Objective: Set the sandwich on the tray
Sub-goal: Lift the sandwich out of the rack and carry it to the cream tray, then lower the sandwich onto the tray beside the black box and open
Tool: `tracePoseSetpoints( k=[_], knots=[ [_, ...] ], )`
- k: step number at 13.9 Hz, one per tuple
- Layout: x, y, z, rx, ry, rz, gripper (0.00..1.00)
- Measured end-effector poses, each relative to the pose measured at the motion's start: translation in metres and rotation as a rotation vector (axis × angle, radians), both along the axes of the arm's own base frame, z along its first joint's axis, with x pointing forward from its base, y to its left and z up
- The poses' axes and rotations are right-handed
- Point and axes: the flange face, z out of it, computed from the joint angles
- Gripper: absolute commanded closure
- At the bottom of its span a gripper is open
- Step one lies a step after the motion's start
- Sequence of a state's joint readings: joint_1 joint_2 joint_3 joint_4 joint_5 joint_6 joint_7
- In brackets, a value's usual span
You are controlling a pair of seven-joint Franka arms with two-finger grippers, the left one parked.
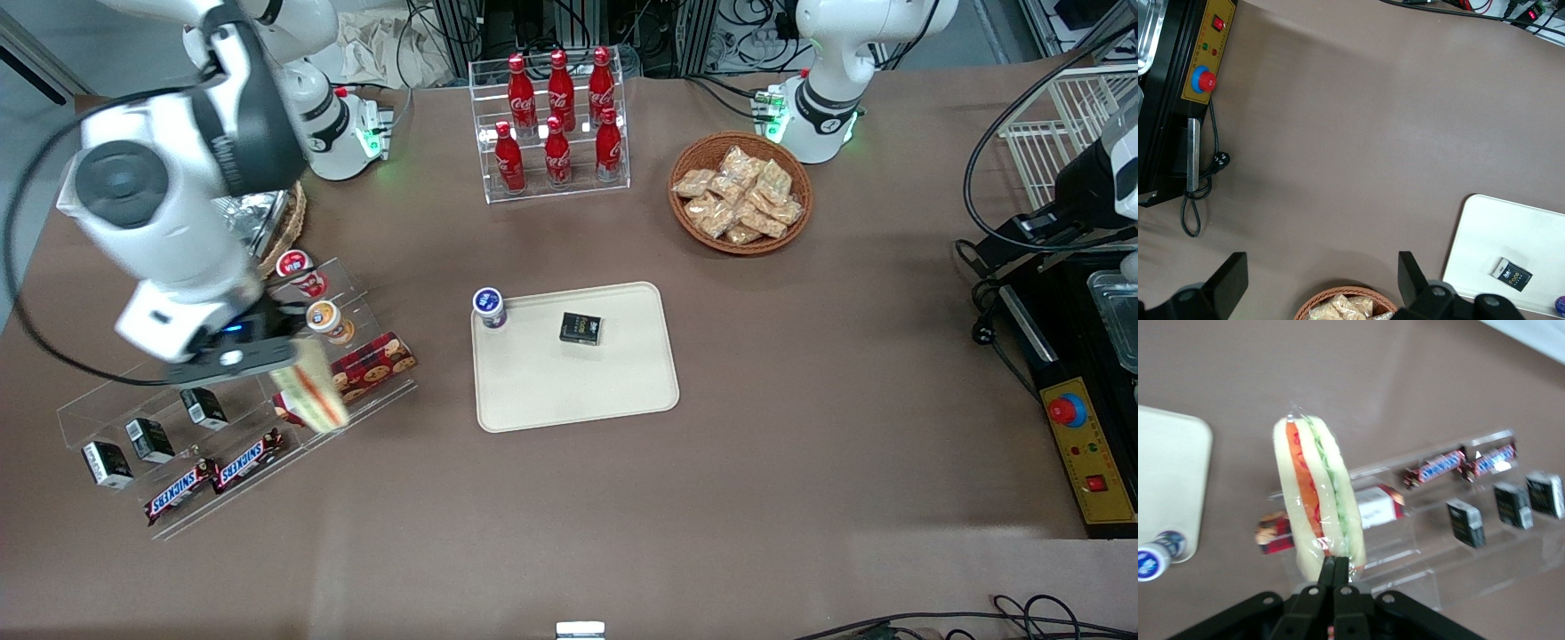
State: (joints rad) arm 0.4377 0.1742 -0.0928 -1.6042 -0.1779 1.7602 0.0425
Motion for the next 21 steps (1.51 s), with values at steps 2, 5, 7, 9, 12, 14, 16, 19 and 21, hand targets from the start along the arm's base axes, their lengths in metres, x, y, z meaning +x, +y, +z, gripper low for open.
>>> tracePoseSetpoints(
  k=[2,5,7,9,12,14,16,19,21],
  knots=[
    [-0.008,0.046,-0.013,-0.009,-0.009,0.098,1.0],
    [-0.015,0.108,-0.049,-0.009,-0.017,0.284,1.0],
    [-0.018,0.139,-0.074,-0.008,-0.022,0.375,1.0],
    [-0.026,0.169,-0.1,-0.01,-0.021,0.444,1.0],
    [-0.043,0.212,-0.14,-0.02,-0.018,0.527,1.0],
    [-0.049,0.229,-0.159,-0.024,-0.026,0.565,1.0],
    [-0.059,0.246,-0.181,-0.037,-0.022,0.606,1.0],
    [-0.07,0.265,-0.209,-0.045,-0.016,0.647,1.0],
    [-0.071,0.268,-0.217,-0.045,-0.015,0.647,1.0]
  ],
)
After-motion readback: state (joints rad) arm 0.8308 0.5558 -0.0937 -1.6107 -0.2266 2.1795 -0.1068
